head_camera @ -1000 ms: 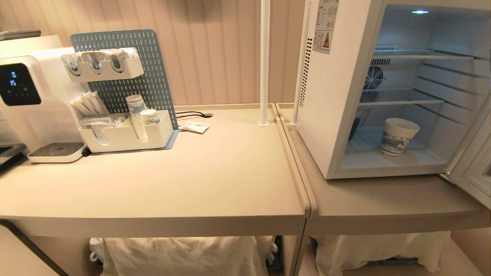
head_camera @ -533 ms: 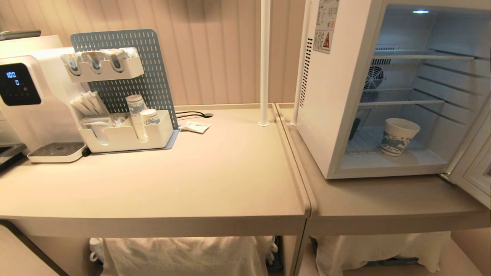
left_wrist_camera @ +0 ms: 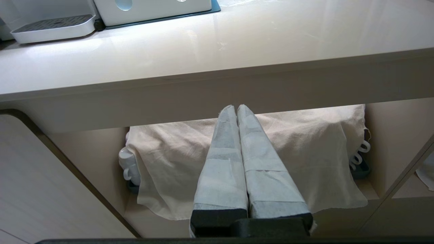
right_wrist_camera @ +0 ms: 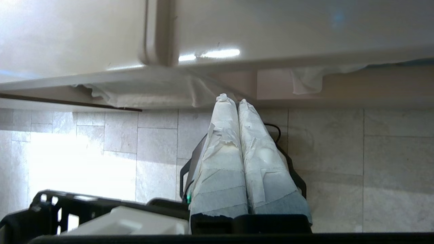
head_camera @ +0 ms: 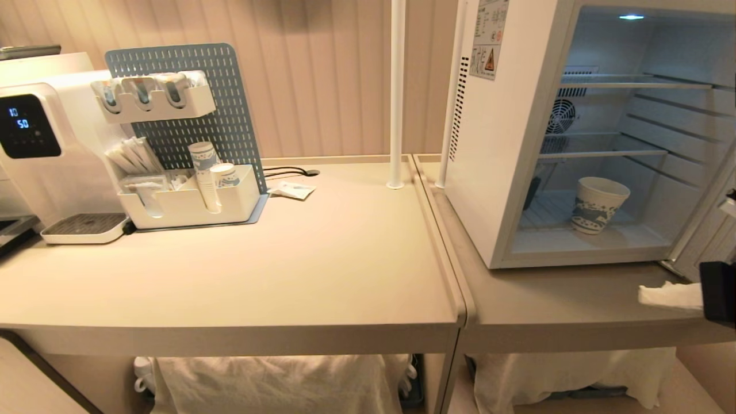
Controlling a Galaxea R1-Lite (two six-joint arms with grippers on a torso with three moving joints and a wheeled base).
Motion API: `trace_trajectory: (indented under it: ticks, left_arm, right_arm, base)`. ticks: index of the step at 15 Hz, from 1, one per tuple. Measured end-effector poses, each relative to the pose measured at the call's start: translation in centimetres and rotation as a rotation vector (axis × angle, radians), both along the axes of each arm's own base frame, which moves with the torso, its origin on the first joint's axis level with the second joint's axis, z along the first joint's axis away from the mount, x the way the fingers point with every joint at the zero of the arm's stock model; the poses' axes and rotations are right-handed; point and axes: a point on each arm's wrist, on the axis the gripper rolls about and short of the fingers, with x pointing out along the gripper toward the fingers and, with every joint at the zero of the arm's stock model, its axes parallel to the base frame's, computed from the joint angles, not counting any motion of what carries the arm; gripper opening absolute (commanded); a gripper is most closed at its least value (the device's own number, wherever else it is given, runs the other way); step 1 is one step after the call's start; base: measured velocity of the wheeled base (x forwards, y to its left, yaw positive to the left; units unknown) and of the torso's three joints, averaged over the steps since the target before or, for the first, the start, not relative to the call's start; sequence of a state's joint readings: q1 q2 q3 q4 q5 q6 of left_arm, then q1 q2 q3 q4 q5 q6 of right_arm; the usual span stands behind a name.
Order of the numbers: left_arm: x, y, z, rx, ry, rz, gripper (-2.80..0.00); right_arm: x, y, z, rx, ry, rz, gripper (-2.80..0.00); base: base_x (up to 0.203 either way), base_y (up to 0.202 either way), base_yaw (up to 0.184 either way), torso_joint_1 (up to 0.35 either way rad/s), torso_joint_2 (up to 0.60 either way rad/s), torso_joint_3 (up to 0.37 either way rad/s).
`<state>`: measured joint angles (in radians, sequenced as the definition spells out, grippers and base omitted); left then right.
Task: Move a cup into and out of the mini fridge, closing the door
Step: Take the paper cup out of the freezer
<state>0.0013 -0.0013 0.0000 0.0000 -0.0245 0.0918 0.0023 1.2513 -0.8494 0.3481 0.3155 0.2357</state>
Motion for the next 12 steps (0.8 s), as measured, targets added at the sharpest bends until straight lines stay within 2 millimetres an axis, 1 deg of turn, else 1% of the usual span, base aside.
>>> trace_trajectory:
  ticks: [2,3,5,7,9,12]
  left_arm:
    - [0.0,0.0,0.0,0.000,0.000,0.000,-2.80]
    - [0.0,0.0,0.0,0.000,0.000,0.000,-2.80]
    - [0.0,0.0,0.0,0.000,0.000,0.000,-2.80]
    - [0.0,0.0,0.0,0.000,0.000,0.000,-2.80]
    - [0.0,0.0,0.0,0.000,0.000,0.000,-2.80]
    - [0.0,0.0,0.0,0.000,0.000,0.000,-2.80]
  right_arm:
    - [3.3,-0.1,-1.4,-0.022,-0.026,0.007,-2.80]
    - [4.7,-0.3,-1.9,-0.051,-0.042,0.004,-2.80]
    - [7.5,-0.8,-3.0,-0.153,-0.080,-0.007,-2.80]
    - [9.6,-1.6,-3.9,-0.234,-0.119,-0.010,-2.80]
    - [11.0,-2.8,-4.3,-0.299,-0.140,-0.007,-2.80]
    - [12.1,-4.1,-4.9,-0.359,-0.140,-0.017,-2.80]
  base:
    - [0.000,0.000,0.000,0.000,0.00,0.000]
    - [0.000,0.000,0.000,0.000,0.00,0.000]
    - [0.000,0.000,0.000,0.000,0.00,0.000]
    - [0.000,0.000,0.000,0.000,0.00,0.000]
    - [0.000,0.000,0.000,0.000,0.00,0.000]
    - [0.000,0.000,0.000,0.000,0.00,0.000]
